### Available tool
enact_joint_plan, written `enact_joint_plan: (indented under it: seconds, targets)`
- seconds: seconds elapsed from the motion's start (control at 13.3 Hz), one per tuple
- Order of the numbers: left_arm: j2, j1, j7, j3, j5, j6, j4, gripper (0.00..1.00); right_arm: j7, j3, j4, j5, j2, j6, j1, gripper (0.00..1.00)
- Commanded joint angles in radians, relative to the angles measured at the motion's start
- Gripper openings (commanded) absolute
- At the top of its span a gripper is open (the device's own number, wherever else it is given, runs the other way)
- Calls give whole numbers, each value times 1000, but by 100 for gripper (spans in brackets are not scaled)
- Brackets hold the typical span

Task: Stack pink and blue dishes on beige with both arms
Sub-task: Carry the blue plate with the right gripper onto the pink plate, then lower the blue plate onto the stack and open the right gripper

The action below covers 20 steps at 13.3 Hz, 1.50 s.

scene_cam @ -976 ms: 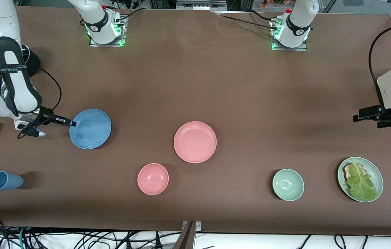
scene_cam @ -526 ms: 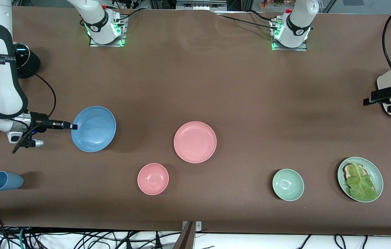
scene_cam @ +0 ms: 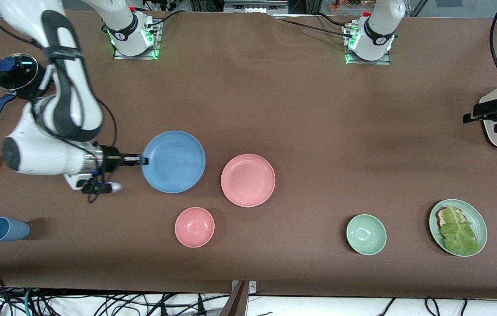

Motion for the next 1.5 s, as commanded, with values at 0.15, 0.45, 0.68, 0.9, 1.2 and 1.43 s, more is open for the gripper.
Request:
enact_joint_plan:
  seconds: [0.15, 0.45, 0.68, 0.9, 1.2, 1.43]
  targets:
    - [-33, -26, -114, -94, 129, -11, 58, 100, 250, -1, 47, 1, 93, 202, 187, 0]
    - [-88, -25, -289, -148, 123, -42, 48, 100, 329, 0, 58, 1, 174, 370, 284, 0]
    - [-119, -23, -359, -183, 123, -60, 42, 100, 327, -1, 59, 1, 206, 405, 316, 0]
    - [-129, -20, -359, -201, 121, -98, 40, 100, 327, 14, 59, 0, 231, 479, 322, 0]
    - [-195, -13, -348, -201, 115, -125, -81, 100, 324, 28, 59, 1, 245, 542, 322, 20]
    - [-205, -8, -345, -201, 103, -123, -112, 100, 312, 23, 59, -13, 233, 534, 319, 100]
